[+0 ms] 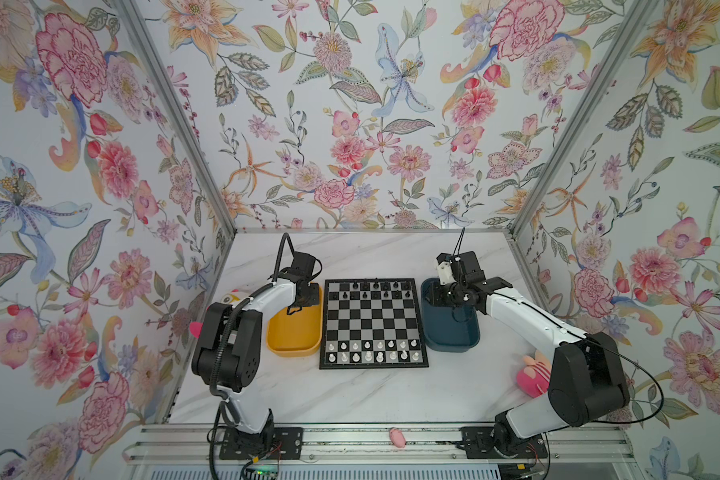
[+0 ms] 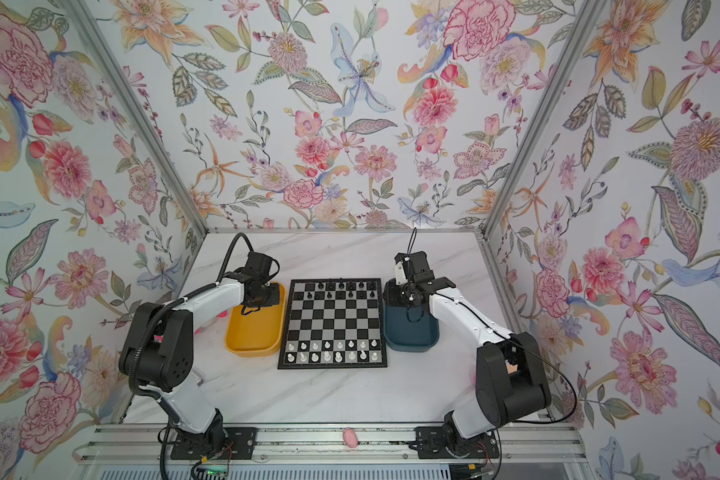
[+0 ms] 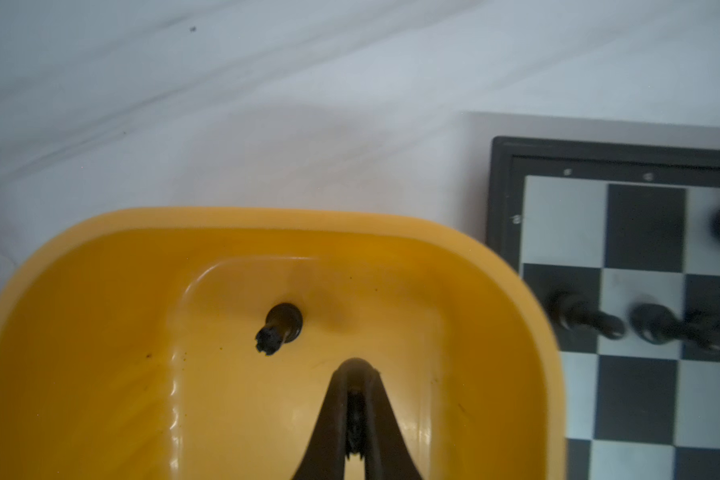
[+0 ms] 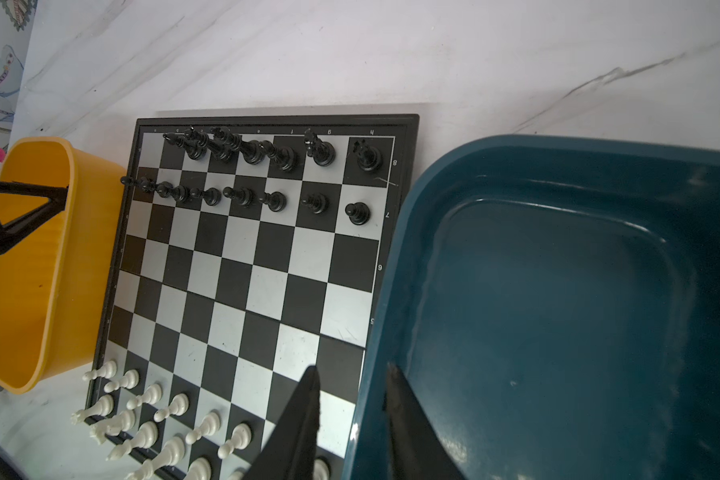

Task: Set up the chess pieces on the board
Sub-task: 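Close the left gripper on the black piece, then lift the black piece and carry it with the left gripper over the board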

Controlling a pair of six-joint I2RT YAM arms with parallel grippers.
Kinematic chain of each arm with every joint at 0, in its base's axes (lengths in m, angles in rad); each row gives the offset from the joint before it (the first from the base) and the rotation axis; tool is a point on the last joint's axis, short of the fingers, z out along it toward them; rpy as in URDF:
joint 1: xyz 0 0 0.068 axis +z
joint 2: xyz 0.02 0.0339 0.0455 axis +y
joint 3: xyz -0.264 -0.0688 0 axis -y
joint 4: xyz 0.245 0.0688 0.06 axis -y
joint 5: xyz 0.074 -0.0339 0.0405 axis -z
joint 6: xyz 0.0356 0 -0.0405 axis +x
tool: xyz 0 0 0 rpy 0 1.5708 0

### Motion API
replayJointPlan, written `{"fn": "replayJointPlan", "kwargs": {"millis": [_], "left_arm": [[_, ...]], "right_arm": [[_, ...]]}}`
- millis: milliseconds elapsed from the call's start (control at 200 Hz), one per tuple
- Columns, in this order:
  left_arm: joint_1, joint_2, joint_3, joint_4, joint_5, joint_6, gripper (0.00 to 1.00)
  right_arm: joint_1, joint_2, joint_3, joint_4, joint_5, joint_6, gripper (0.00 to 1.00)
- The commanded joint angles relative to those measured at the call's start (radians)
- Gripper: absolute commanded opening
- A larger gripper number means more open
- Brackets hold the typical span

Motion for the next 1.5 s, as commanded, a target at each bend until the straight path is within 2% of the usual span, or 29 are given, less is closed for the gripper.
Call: {"fn": "replayJointPlan", "kwargs": {"millis": [0,190,586,1496], "left_arm": [[-0.024,-0.064,0.085,-0.066,-0.055,0.016,0.00],[-0.059,-0.045,0.201,-0.098,-0.044,0.035,0.00],[-0.132,0.186,0.451,-0.147,-0.001,0.074,0.00],[-0.164,0.387,0.507,-0.123,0.072,0.068,0.00]], "right_arm": [[-0.003,-0.023,-0.015,0.003,0.001,0.007,0.29],[-0.006,-0.049,-0.015,-0.003,0.000,0.004,0.30],[-0.023,-0.068,-0.024,-0.005,-0.002,-0.002,0.30],[-0.045,-0.057,-0.055,0.004,-0.015,-0.001,0.30]]}}
